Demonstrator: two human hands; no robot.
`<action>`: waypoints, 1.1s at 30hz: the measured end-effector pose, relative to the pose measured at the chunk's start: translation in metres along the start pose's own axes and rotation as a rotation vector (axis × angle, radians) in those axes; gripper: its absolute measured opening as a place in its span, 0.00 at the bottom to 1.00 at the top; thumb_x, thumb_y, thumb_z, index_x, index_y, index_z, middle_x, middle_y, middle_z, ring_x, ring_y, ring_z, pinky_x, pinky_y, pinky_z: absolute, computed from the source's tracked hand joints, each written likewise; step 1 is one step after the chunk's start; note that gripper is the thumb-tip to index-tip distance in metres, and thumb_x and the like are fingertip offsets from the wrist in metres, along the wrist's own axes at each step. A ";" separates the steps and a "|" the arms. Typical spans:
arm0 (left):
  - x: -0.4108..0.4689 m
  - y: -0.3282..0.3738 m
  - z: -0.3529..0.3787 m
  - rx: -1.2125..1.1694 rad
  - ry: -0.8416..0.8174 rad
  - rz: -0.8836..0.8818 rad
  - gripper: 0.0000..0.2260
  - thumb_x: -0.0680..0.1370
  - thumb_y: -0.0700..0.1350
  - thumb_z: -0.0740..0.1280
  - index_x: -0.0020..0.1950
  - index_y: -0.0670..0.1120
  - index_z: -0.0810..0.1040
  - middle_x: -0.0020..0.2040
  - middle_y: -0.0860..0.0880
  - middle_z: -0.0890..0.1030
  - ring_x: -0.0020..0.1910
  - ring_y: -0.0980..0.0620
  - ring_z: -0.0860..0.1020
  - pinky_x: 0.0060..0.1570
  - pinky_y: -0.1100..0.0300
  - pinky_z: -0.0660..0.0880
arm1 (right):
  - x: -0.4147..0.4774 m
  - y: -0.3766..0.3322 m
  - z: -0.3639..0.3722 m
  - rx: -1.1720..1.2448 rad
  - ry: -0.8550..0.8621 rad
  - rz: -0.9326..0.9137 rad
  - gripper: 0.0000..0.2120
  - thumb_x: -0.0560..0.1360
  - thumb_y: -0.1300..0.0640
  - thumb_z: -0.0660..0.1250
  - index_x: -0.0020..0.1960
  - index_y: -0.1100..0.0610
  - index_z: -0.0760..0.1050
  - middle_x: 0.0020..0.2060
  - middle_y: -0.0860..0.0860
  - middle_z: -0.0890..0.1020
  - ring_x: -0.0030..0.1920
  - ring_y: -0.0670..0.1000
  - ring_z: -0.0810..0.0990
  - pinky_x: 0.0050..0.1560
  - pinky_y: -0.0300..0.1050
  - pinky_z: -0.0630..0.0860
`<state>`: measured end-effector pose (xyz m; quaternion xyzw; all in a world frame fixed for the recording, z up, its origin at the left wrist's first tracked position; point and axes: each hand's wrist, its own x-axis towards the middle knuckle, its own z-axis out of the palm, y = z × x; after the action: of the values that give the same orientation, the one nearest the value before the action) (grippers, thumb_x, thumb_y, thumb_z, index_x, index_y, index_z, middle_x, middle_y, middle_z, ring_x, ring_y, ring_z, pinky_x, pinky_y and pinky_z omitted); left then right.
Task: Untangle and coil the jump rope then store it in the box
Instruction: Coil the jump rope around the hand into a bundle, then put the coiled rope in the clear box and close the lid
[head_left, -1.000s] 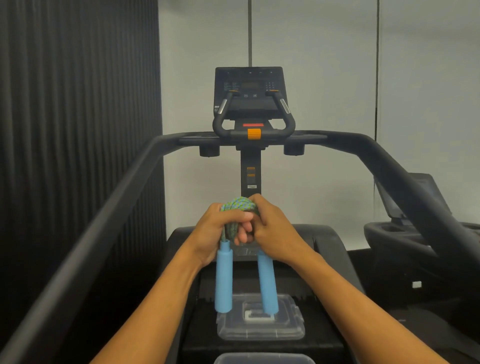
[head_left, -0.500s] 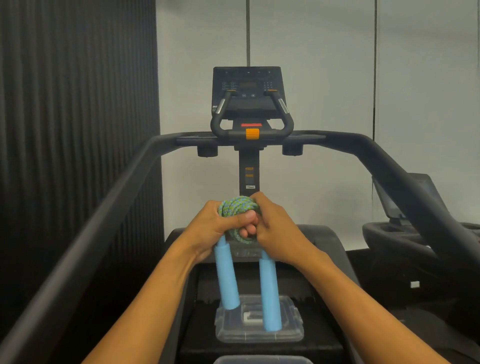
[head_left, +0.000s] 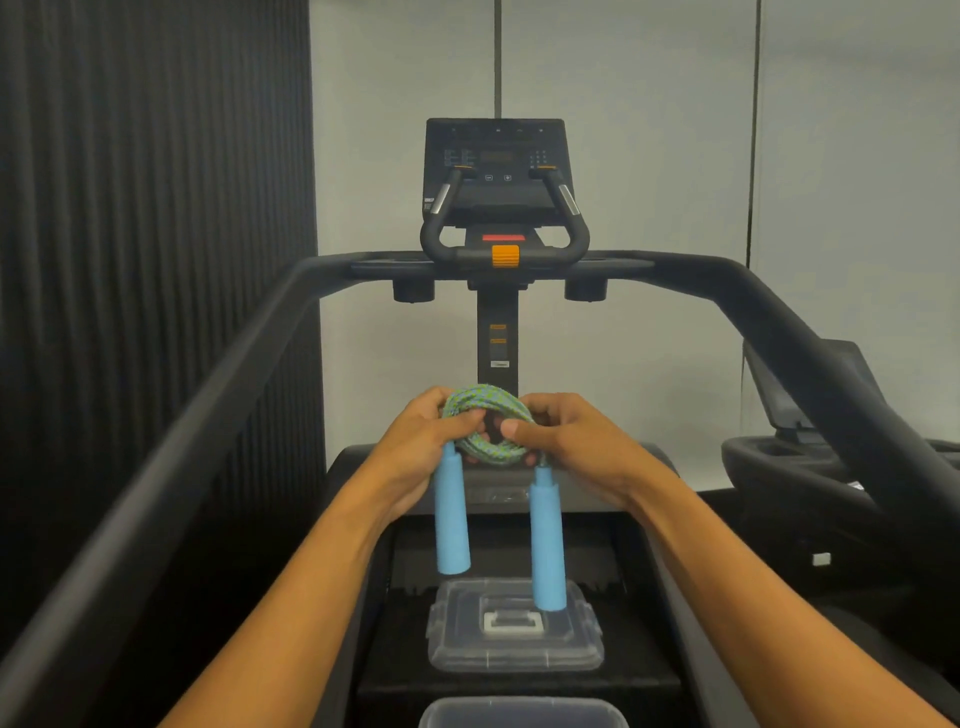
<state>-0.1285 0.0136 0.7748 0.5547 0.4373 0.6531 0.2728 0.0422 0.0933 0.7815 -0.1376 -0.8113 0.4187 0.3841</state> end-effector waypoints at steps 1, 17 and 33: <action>0.000 -0.003 0.001 0.003 0.016 0.015 0.10 0.80 0.38 0.67 0.61 0.36 0.74 0.50 0.40 0.83 0.45 0.48 0.83 0.49 0.51 0.81 | 0.001 0.002 0.002 0.034 0.031 0.016 0.11 0.80 0.59 0.66 0.57 0.67 0.77 0.45 0.55 0.83 0.43 0.51 0.77 0.40 0.41 0.75; 0.001 -0.072 -0.001 0.184 -0.031 -0.109 0.11 0.83 0.45 0.65 0.58 0.38 0.74 0.52 0.41 0.81 0.49 0.48 0.80 0.46 0.48 0.82 | -0.003 0.073 0.036 0.118 0.164 0.177 0.06 0.83 0.52 0.61 0.54 0.55 0.72 0.45 0.52 0.81 0.47 0.52 0.82 0.36 0.49 0.80; -0.021 -0.304 0.016 0.180 -0.184 -0.582 0.12 0.82 0.48 0.66 0.60 0.42 0.75 0.55 0.41 0.83 0.48 0.48 0.81 0.49 0.50 0.80 | -0.066 0.296 0.058 0.150 0.156 0.644 0.06 0.83 0.55 0.62 0.56 0.58 0.73 0.49 0.57 0.82 0.51 0.59 0.83 0.44 0.52 0.82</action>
<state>-0.1472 0.1425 0.4993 0.4852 0.6072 0.4532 0.4364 0.0141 0.2054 0.4948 -0.3897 -0.6614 0.5653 0.3020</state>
